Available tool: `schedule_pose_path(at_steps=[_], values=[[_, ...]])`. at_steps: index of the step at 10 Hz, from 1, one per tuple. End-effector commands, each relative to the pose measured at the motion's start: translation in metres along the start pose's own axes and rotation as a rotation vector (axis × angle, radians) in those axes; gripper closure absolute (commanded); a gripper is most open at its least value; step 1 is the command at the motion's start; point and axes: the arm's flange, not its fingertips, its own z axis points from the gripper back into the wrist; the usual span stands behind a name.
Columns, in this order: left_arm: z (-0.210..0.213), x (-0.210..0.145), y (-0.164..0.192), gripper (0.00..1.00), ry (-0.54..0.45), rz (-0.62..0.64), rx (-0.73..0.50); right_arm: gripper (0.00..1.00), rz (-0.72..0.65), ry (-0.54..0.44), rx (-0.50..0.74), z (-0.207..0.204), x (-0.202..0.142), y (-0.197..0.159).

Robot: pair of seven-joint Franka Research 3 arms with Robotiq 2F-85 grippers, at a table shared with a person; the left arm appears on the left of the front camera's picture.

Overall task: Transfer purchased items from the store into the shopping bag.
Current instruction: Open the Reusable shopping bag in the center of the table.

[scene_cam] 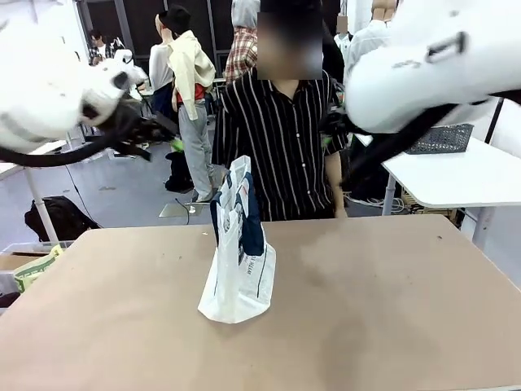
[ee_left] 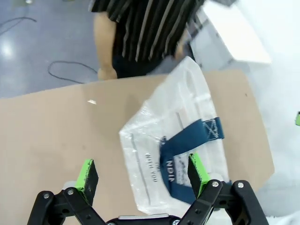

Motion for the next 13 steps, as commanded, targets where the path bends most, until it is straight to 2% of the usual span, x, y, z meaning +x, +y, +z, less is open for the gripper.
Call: schedule_pose_path(at_steps=[1, 2, 3, 4, 6, 8, 13], values=[[-0.027, 0.024, -0.011, 0.0, 0.072, -0.034, -0.07, 0.0, -0.131, 0.115, 0.07, -0.032, 0.02, 0.033], [-0.035, 0.018, -0.018, 0.0, 0.092, -0.063, -0.046, 0.0, -0.123, 0.152, 0.066, -0.042, 0.018, 0.039], [-0.025, 0.008, -0.016, 0.0, 0.044, -0.015, -0.031, 0.0, -0.048, 0.059, 0.043, -0.021, 0.004, 0.023], [-0.025, 0.008, -0.016, 0.0, 0.044, -0.015, -0.031, 0.0, -0.048, 0.059, 0.043, -0.021, 0.004, 0.023], [-0.066, 0.013, -0.037, 0.0, 0.106, -0.052, -0.045, 0.0, -0.074, 0.16, 0.074, -0.055, 0.011, 0.057], [-0.086, 0.019, -0.046, 0.0, 0.146, -0.046, -0.036, 0.0, -0.071, 0.279, 0.094, -0.079, -0.001, 0.094], [-0.1, 0.02, -0.053, 0.0, 0.213, -0.04, -0.051, 0.0, -0.057, 0.409, 0.114, -0.109, -0.04, 0.136]])
